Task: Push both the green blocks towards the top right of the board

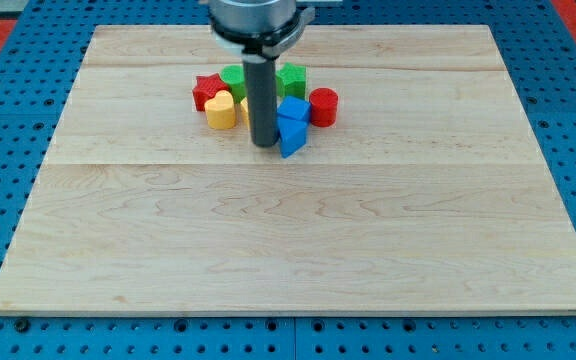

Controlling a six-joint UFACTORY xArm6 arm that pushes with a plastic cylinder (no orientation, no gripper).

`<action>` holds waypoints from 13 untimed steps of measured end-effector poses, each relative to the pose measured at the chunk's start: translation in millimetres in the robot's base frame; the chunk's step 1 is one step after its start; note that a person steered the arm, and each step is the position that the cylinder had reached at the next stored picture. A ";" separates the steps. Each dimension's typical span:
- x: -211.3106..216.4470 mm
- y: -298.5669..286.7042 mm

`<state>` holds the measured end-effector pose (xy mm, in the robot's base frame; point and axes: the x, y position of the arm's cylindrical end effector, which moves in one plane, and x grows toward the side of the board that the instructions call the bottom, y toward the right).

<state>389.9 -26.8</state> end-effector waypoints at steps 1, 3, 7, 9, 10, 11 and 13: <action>-38.4 -2.3; -40.2 -48.7; -85.5 3.6; -112.1 113.3; -109.2 173.2; -109.2 123.7; -109.3 29.4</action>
<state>280.6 2.5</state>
